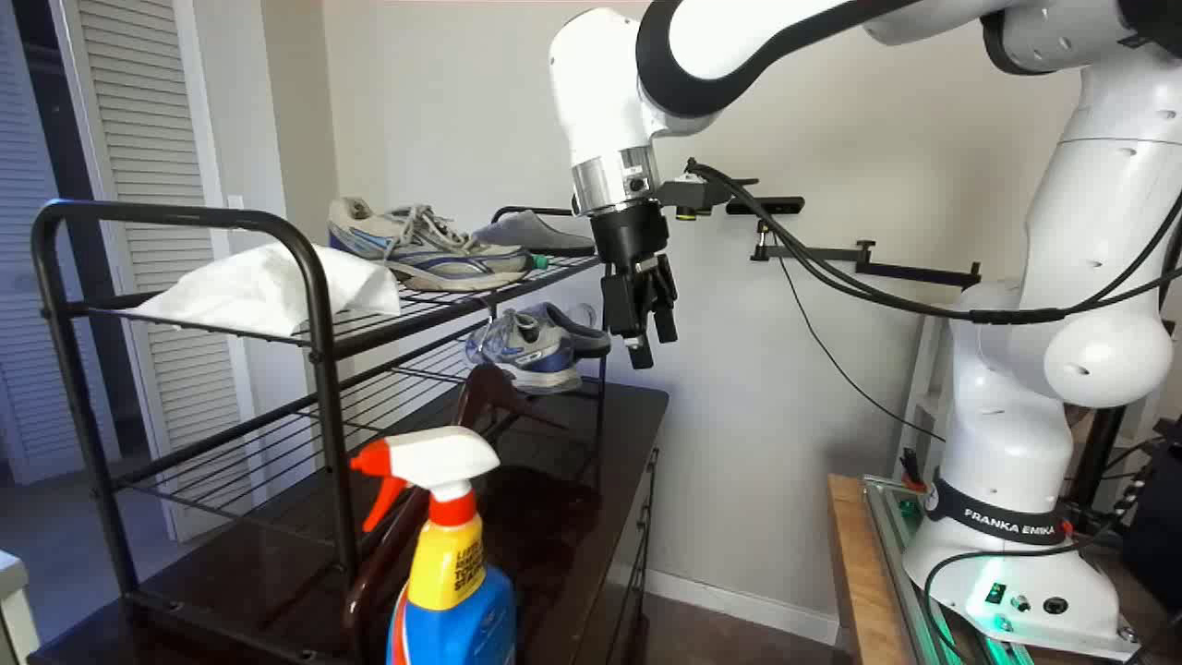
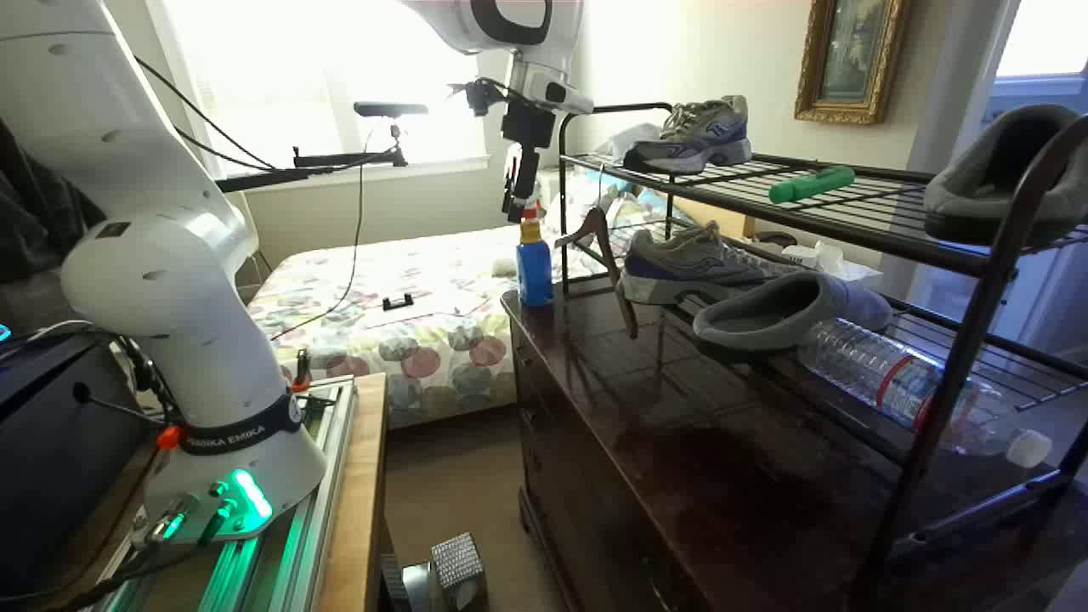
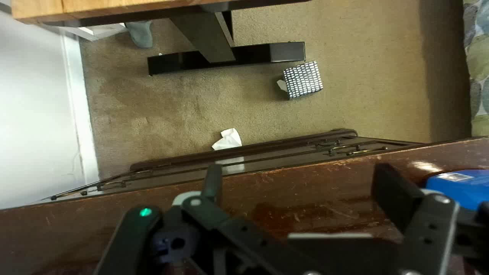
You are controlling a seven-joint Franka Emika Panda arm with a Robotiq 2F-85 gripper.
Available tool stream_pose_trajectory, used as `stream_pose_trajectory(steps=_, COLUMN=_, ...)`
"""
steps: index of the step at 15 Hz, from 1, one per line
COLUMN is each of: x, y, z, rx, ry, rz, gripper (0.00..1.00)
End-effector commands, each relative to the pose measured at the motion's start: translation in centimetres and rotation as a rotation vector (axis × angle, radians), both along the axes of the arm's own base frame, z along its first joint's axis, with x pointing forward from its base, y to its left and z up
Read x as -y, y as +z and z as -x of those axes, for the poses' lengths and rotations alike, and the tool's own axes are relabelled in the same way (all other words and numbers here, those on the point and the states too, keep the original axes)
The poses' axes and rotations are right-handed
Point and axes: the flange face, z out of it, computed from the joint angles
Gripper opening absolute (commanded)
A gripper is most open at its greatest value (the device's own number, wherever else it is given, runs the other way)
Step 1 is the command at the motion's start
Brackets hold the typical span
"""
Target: Put the green bottle in the grey slipper on the right
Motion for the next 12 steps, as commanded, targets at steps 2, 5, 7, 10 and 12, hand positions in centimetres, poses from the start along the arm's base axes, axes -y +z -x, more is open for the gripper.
stream_pose_trajectory(steps=2, x=0.0, y=0.6, z=0.1, rx=-0.005, ry=0.008, rz=0.004, gripper=1.00)
stream_pose_trajectory(steps=5, x=0.1, y=0.1, z=0.0, rx=-0.006, ry=-0.001, rz=0.002, gripper=1.00)
stream_pose_trajectory(steps=7, x=0.2, y=0.1, z=0.0, rx=-0.006, ry=-0.001, rz=0.002, gripper=1.00)
stream_pose_trajectory(steps=10, x=1.0, y=1.9, z=-0.6, rx=0.048, ry=-0.033, rz=0.028, gripper=1.00)
stream_pose_trajectory(steps=12, x=2.5, y=6.6, z=-0.7, rx=0.165, ry=-0.059, rz=0.072, gripper=1.00)
